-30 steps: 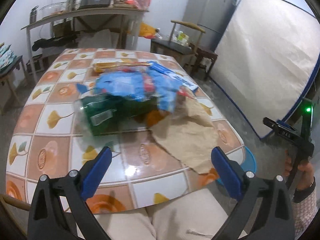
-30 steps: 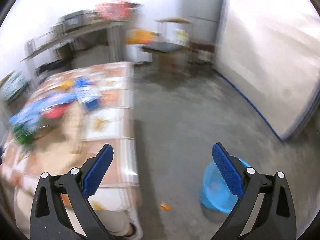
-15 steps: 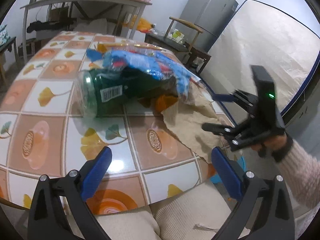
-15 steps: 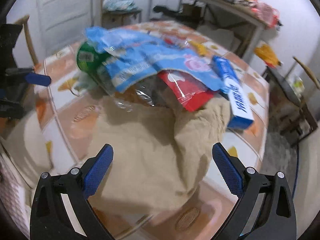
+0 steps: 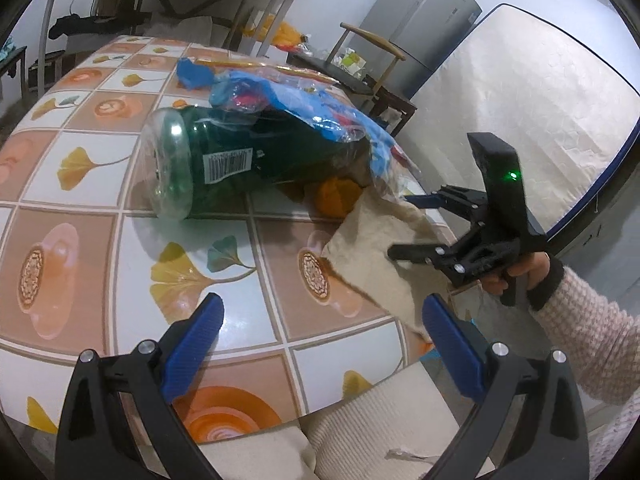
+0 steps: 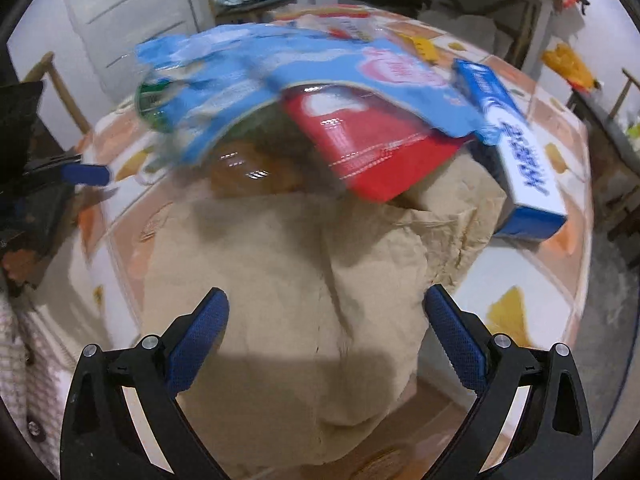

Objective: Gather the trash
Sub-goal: 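Return to the table and grasp the brown paper sheet with the right gripper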

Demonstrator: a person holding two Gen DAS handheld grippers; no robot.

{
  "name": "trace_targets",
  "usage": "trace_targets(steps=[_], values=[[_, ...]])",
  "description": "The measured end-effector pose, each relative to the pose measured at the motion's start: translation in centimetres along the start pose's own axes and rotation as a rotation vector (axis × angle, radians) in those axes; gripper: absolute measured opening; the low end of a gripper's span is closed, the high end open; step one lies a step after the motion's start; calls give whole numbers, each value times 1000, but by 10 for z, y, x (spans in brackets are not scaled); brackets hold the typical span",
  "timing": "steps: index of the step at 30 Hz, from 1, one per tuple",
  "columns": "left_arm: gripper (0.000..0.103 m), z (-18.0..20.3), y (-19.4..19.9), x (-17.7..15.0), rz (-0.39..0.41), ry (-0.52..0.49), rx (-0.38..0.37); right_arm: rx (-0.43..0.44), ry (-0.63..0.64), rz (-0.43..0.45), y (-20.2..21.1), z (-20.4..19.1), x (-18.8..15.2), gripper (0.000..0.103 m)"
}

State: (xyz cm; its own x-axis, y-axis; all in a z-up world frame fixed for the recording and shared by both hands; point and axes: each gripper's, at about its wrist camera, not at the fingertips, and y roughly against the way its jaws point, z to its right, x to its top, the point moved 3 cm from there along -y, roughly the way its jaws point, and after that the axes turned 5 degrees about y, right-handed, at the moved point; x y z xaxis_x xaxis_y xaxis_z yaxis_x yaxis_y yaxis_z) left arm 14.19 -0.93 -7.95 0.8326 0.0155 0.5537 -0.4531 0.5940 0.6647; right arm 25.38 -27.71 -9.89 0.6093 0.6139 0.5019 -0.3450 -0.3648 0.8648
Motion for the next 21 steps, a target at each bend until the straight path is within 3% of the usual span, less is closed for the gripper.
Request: trace_targets(steps=[5, 8, 11, 13, 14, 16, 18, 21], values=[[97, 0, 0, 2, 1, -1, -5, -8, 36, -18, 0, -21, -2, 95], [97, 2, 2, 1, 11, -9, 2, -39, 20, -7, -1, -29, -1, 90], [97, 2, 5, 2, 21, -7, 15, -72, -38, 15, 6, -32, -7, 71], [97, -1, 6, 2, 28, 3, 23, -93, -91, 29, 11, -30, -9, 48], [97, -2, 6, 2, 29, 7, 25, -102, -124, 37, 12, -27, -10, 42], [97, -4, 7, 3, 32, 16, 30, -101, -181, 50, 13, -20, -11, 16], [97, -6, 8, 4, 36, 22, 34, -87, -255, 69, 14, -11, -13, 8], [97, -9, 10, 4, 46, 20, 45, -77, -326, 105, 20, -3, -17, 6]])
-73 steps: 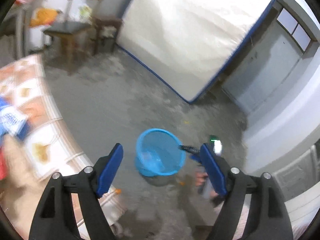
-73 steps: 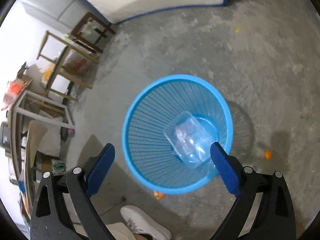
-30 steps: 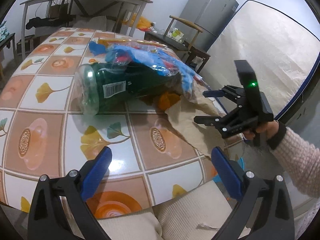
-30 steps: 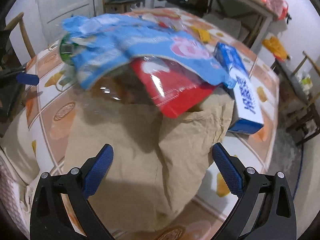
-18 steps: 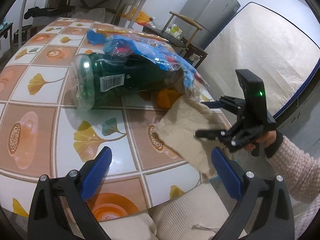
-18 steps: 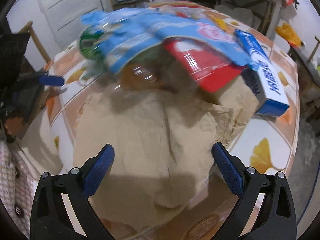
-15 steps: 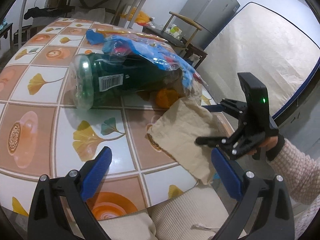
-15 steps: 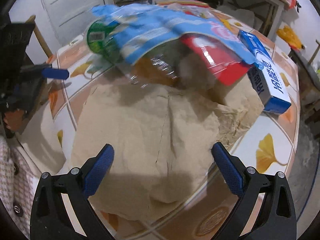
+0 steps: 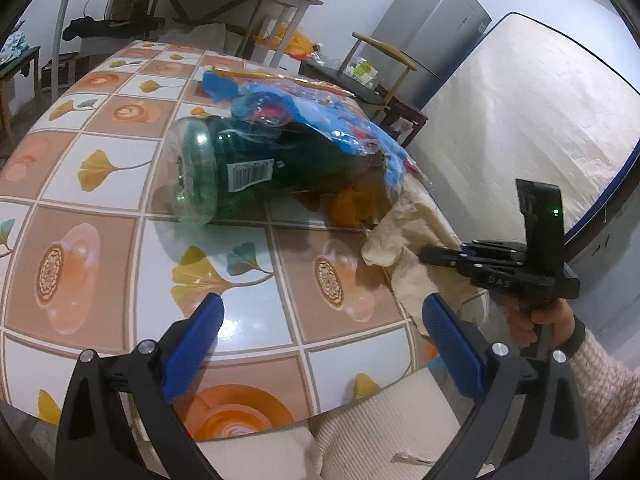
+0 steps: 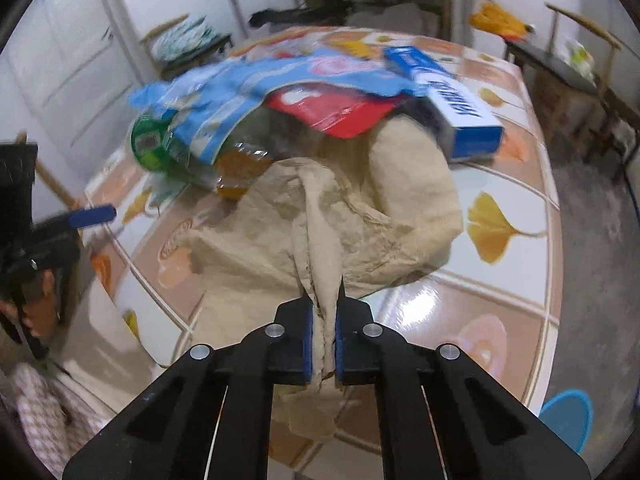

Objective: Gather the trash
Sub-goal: 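Return to the table and grasp the brown paper sheet with the right gripper, then grasp a red-yellow snack wrapper with the left gripper while the right gripper holds the paper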

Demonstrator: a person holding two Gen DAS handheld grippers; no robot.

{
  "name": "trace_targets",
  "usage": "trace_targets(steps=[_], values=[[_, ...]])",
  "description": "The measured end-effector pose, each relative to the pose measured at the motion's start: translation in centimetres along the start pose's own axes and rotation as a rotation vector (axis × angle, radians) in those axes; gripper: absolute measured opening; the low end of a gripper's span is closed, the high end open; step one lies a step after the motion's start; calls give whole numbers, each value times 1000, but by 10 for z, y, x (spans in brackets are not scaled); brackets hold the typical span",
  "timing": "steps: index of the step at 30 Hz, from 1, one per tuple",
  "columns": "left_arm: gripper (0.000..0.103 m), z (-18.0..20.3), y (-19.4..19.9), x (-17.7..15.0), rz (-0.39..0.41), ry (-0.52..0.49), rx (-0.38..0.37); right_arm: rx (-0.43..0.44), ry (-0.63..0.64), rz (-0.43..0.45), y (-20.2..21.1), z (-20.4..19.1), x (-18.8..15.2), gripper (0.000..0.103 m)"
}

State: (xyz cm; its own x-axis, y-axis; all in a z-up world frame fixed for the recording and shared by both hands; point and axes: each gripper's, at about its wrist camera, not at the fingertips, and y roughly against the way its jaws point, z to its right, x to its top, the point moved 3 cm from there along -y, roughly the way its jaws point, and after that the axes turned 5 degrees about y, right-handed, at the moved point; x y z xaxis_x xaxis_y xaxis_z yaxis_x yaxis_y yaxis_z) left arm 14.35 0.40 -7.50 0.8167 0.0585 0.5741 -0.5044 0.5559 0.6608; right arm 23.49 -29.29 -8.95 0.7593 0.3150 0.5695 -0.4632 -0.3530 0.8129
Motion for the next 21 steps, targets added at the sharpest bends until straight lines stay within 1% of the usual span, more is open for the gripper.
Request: trace_targets(steps=[2, 3, 4, 9, 11, 13, 15, 18, 21], values=[[97, -1, 3, 1, 17, -2, 12, 12, -39, 27, 8, 5, -1, 5], [97, -2, 5, 2, 28, -4, 20, 22, -62, 44, 23, 2, -11, 5], [97, -3, 7, 4, 43, -8, 32, 30, -83, 61, 30, 2, -13, 5], [97, -3, 29, 19, 166, -68, 95, 73, -188, 140, 54, 2, -17, 4], [97, -1, 39, 29, 219, -100, 108, 88, -221, 175, 62, 1, -20, 4], [97, 2, 45, 40, 256, -123, 103, 103, -245, 200, 71, -2, -27, 4], [95, 5, 47, 51, 275, -135, 89, 118, -264, 218, 71, -3, -27, 4], [93, 13, 44, 69, 272, -161, 55, 122, -271, 221, 70, -5, -31, 4], [92, 26, 28, 92, 231, -227, 66, 106, -274, 208, 68, -3, -36, 4]])
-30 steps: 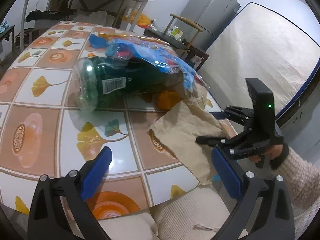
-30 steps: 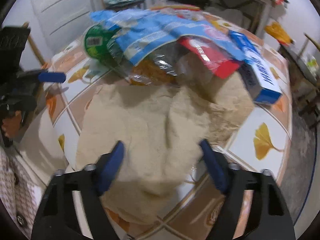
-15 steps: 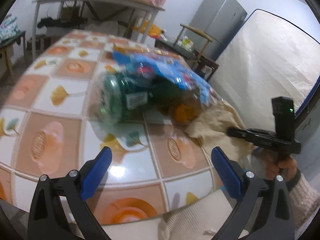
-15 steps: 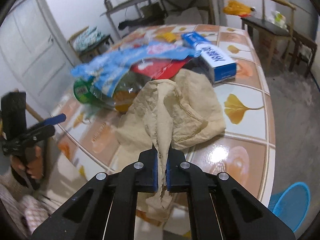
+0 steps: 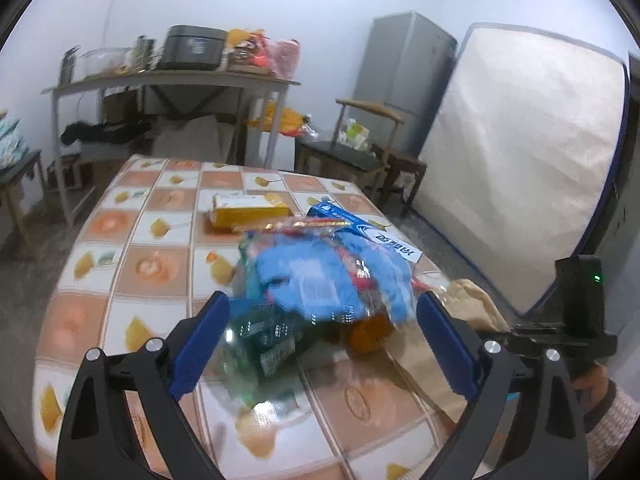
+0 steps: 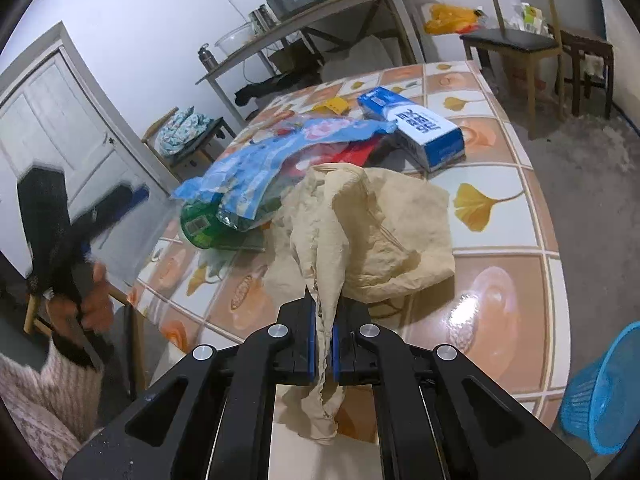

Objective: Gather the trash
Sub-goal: 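Grasp a red-yellow snack wrapper with the left gripper while the right gripper holds the paper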

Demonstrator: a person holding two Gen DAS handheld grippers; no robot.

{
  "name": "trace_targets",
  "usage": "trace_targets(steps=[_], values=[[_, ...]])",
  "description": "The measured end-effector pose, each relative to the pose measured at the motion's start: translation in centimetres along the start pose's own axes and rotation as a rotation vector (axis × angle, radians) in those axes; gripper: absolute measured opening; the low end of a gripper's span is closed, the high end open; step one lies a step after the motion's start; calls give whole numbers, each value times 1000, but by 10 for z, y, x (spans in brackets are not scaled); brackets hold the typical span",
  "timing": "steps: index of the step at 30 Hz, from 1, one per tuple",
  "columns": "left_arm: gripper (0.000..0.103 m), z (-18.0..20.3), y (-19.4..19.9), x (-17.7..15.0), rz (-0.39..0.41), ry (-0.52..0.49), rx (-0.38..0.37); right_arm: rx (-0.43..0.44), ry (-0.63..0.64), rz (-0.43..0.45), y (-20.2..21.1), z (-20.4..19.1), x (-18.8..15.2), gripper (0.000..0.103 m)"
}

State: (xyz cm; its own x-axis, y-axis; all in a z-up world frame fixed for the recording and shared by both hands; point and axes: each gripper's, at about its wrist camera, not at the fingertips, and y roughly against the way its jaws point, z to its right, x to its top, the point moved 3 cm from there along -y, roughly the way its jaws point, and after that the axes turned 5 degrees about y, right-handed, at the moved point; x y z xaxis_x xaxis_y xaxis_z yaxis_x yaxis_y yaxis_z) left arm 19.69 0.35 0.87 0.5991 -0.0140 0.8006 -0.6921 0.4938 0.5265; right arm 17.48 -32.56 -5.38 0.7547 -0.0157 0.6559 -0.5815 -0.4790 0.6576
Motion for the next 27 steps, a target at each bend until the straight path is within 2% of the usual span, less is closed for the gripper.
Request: trace_targets(steps=[5, 8, 12, 16, 20, 22, 24, 27], values=[[92, 12, -48, 37, -177, -73, -81, -4, -13, 5, 0, 6, -4, 4], [92, 11, -70, 56, -232, -109, -74, 2, -15, 13, -2, 8, -7, 4], [92, 11, -98, 79, -269, -197, -14, 17, -41, 12, -7, 15, -13, 4], [92, 14, -131, 84, -318, -383, 60, 21, -65, 11, -9, 24, -16, 5], [79, 20, -156, 70, -368, -614, 141, 29, -87, 18, -10, 31, -16, 5], [76, 21, -169, 58, -400, -731, 179, 32, -91, 19, -10, 32, -15, 5], [69, 21, -179, 50, -427, -805, 218, 36, -91, 18, -11, 32, -15, 5], [58, 22, -186, 51, -428, -840, 235, 42, -86, 17, -12, 32, -15, 5]])
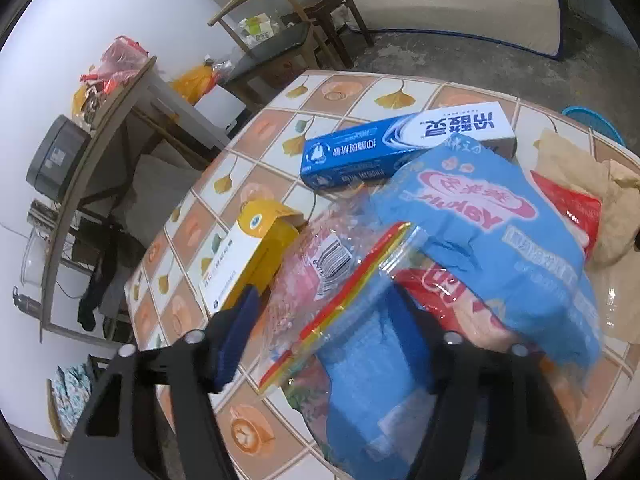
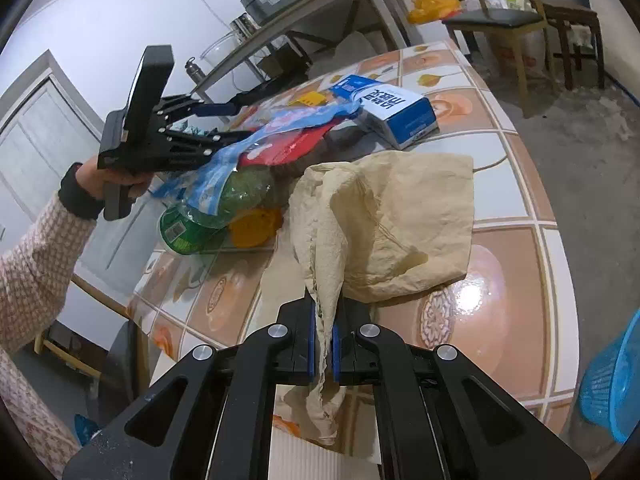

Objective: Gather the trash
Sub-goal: 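Grasp a red-yellow snack wrapper with the left gripper while the right gripper holds the paper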

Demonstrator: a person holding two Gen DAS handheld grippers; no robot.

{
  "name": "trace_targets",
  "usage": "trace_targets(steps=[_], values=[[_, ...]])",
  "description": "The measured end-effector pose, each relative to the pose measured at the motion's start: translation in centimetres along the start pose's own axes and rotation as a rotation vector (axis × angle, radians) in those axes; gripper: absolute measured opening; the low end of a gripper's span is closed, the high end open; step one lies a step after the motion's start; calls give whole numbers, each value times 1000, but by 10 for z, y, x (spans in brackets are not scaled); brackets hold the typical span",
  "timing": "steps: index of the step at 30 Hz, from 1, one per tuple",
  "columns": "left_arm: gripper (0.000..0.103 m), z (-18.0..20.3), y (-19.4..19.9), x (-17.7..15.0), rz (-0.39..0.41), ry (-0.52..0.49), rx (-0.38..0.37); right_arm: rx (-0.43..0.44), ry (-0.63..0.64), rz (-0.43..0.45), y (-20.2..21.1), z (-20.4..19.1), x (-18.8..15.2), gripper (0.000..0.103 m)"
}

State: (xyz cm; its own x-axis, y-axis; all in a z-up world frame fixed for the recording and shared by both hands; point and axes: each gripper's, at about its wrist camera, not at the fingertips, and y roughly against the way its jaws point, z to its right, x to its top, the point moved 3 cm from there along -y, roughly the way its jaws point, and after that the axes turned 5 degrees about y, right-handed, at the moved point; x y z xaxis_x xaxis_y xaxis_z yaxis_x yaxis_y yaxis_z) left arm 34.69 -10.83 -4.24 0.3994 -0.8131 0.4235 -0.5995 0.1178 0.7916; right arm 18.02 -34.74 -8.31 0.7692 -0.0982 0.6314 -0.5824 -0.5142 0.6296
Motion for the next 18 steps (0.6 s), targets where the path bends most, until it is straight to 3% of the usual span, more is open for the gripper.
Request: trace_targets(steps=[4, 9, 14, 18], values=[[42, 5, -7, 6, -9, -73, 32, 7, 2, 3, -1, -1, 1, 5], [13, 18, -11, 9, -9, -203, 98, 6, 8, 11, 2, -2, 0, 5], [7, 21, 1, 13, 40, -273, 157, 1, -2, 17, 6, 1, -1, 5], [6, 13, 18, 18, 81, -271, 199, -5, 1, 25, 10, -1, -1, 5]])
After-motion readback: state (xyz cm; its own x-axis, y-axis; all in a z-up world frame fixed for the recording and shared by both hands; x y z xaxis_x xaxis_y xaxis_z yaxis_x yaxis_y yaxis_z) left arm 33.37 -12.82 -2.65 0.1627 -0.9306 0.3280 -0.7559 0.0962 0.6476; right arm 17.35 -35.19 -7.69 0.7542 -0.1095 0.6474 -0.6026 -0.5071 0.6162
